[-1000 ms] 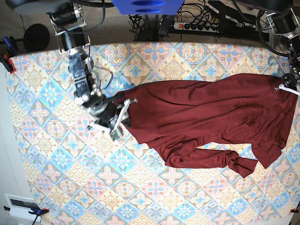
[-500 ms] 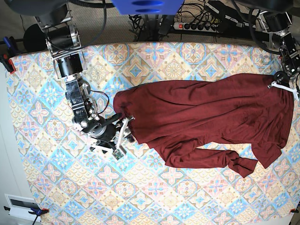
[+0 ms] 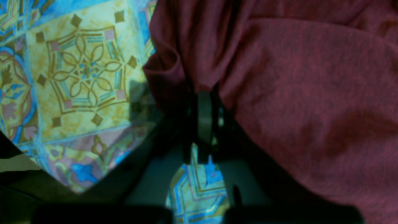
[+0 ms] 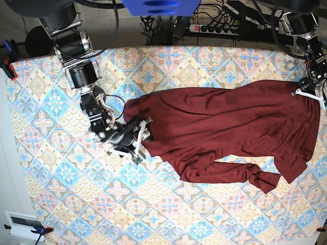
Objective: Layout the t-shirt on the table in an organized manner, then fold the t-shirt properly
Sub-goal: 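Stretch the shirt between both grippers, pulling the right gripper away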
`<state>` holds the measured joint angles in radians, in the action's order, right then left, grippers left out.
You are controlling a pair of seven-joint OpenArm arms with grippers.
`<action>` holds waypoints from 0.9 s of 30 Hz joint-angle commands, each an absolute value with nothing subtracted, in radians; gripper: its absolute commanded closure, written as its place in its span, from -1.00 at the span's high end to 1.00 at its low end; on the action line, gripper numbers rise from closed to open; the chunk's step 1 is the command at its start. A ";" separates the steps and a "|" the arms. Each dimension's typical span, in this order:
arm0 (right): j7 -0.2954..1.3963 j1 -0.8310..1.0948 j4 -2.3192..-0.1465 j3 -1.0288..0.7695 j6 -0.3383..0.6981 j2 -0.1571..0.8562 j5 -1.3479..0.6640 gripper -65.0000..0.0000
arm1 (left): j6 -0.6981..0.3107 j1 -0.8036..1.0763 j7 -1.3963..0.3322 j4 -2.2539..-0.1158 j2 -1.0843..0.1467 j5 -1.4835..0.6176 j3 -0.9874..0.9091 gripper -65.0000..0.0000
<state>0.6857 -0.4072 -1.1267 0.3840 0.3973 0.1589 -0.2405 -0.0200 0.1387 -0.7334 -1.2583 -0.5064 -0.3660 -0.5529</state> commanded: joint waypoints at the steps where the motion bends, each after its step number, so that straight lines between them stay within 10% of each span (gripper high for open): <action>1: 0.657 -0.449 -1.138 0.375 0.392 0.157 -0.248 0.05 | -0.024 0.134 -0.742 -1.271 -0.524 -0.369 -0.559 -1.00; 10: 0.608 -0.449 -1.015 0.377 0.392 0.139 -0.248 0.00 | -0.025 0.134 -0.740 -1.271 -0.522 -0.371 -0.559 -1.00; 20: 0.530 -0.449 -0.980 0.355 0.392 0.136 -0.248 -1.00 | -0.025 0.131 -0.739 -1.271 -0.504 -0.371 -0.559 -1.00; 27: 0.516 -0.516 -1.029 0.134 0.392 0.140 -0.248 -1.00 | -0.027 0.136 -0.656 -1.305 -0.501 -0.371 -0.559 -1.00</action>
